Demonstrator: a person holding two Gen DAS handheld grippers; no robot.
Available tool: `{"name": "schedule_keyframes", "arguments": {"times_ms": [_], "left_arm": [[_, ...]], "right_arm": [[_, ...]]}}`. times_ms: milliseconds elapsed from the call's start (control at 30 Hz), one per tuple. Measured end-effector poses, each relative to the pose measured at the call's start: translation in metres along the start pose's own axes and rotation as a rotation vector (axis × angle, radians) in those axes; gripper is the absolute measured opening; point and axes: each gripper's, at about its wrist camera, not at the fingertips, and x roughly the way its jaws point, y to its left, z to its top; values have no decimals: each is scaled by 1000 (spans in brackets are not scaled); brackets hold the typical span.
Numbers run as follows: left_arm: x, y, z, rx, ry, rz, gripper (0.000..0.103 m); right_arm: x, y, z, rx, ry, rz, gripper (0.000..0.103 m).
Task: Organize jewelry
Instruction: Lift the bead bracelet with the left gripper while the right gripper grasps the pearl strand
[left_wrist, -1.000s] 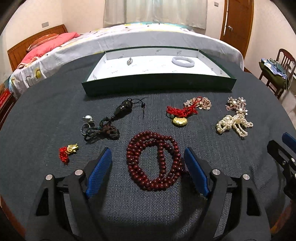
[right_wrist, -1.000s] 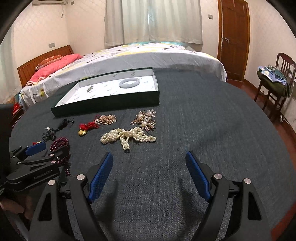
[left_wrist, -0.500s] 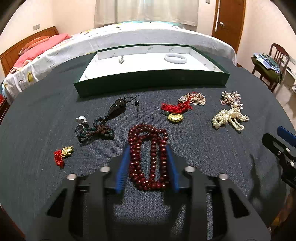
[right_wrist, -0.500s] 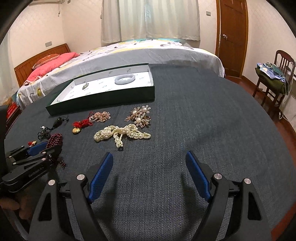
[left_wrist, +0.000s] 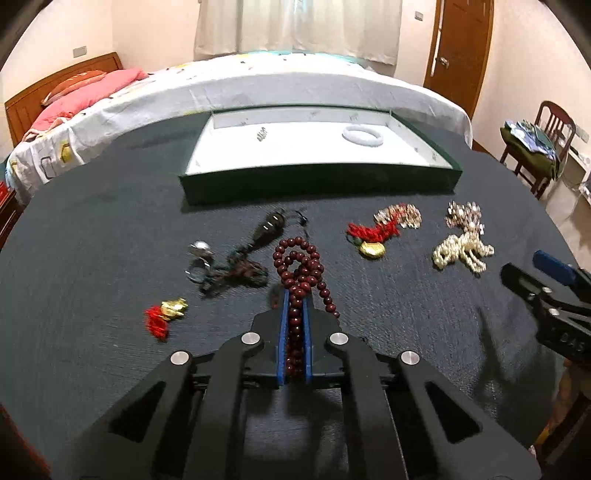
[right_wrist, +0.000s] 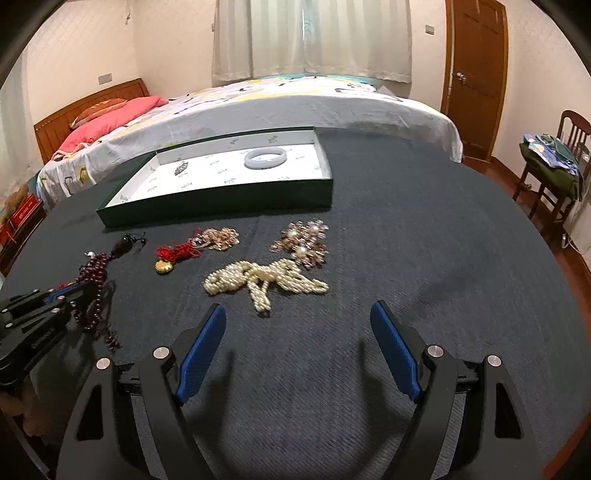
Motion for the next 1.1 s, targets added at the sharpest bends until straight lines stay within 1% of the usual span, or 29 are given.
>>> {"name": "schedule_keyframes", "arguments": {"times_ms": [100,167,200,267,500,700,833,967,1033,1067,1100], "left_arm": [[-7,7,3,-1,-20,13,7],[-8,11,4,-7,-18,12,7],[-9,14,4,-11,-16,14,7],[-10,17,4,-16,-15,16,7],[-13,30,5,-31,-17,35,7],[-12,41,6,-50,-15,44,7],[-10,44,5,-55,-7,40,7],[-9,44,4,-58,-4,34,7],[-8,44,3,-60,1,31,7],[-7,44,2,-62,3,30,7],[-7,44,2,-63,5,28,7]], "right_arm": [[10,8,7,-18,21,-1,78],[18,12,11,-26,40,-3,78],[21,13,13,-30,47,-6,81],[26,17,16,-33,51,-13,81],[39,24,25,-46,65,-33,82],[53,27,27,-59,103,-58,82],[56,20,23,-26,132,-22,82],[54,16,21,-28,130,-11,82],[52,16,19,-32,126,-16,79],[51,17,19,-37,123,-12,76],[51,17,19,-38,121,-11,70]]}}
